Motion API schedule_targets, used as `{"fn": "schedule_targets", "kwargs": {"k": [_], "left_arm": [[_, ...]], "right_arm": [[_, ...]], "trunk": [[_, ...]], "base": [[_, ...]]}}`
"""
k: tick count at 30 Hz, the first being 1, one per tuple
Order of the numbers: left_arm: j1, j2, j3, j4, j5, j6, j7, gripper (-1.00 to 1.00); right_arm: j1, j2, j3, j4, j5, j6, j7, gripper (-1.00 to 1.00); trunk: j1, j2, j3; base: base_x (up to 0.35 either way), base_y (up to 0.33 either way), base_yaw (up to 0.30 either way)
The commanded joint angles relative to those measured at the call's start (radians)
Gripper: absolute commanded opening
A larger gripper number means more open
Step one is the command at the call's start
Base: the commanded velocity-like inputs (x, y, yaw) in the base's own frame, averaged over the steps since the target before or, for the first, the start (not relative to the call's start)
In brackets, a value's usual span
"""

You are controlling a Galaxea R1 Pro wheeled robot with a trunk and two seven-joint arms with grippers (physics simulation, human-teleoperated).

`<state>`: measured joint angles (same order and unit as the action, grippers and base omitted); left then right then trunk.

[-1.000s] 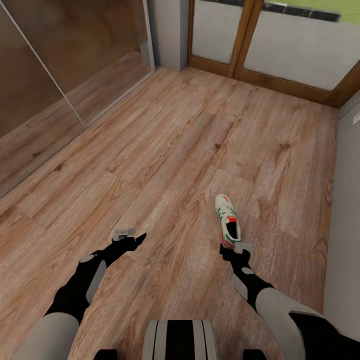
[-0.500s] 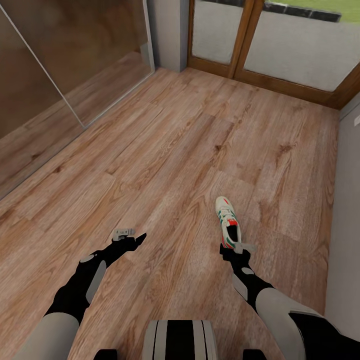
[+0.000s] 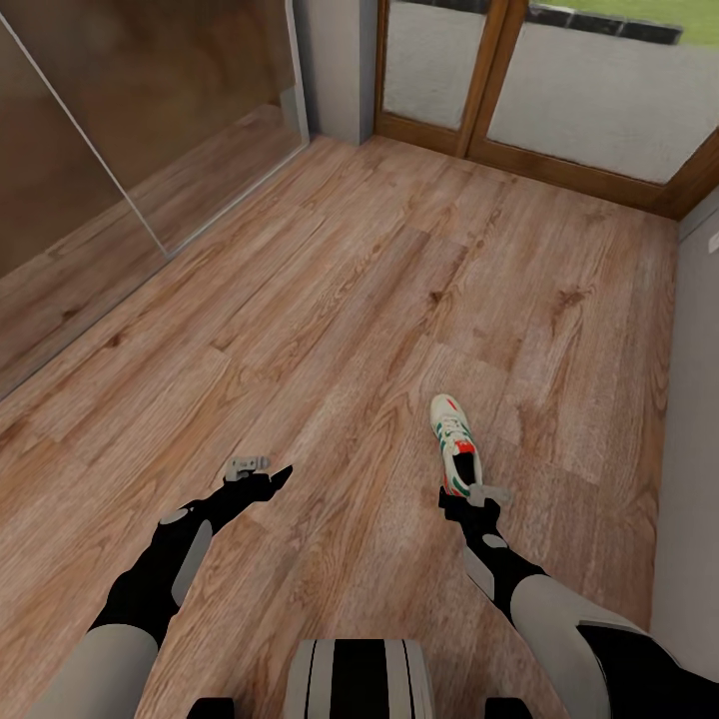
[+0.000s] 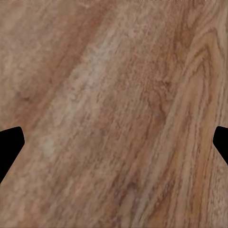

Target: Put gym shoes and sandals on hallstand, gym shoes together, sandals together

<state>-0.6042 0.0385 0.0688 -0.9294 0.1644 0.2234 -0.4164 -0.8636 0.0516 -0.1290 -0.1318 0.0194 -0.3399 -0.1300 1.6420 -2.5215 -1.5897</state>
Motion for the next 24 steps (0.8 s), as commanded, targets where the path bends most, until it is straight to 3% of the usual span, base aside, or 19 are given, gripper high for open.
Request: {"fn": "schedule_targets", "kwargs": {"k": [1,24], "left_arm": [[0.0,0.0,0.002,-0.001,0.01,0.01,-0.004,1.0],[0.0,0.0,0.002,-0.001,0.01,0.01,-0.004,1.0]], "right_arm": [[-0.001,0.001,-0.006,0.001,0.002,-0.004,0.0,1.0],[-0.001,0.001,-0.006,0.0,0.002,-0.004,0.0,1.0]], "trunk": [[0.0,0.0,-0.001],[0.0,0.0,-0.001]], "base": [[0.004,0.0,0.0],[0.033,0.0,0.0]]}}
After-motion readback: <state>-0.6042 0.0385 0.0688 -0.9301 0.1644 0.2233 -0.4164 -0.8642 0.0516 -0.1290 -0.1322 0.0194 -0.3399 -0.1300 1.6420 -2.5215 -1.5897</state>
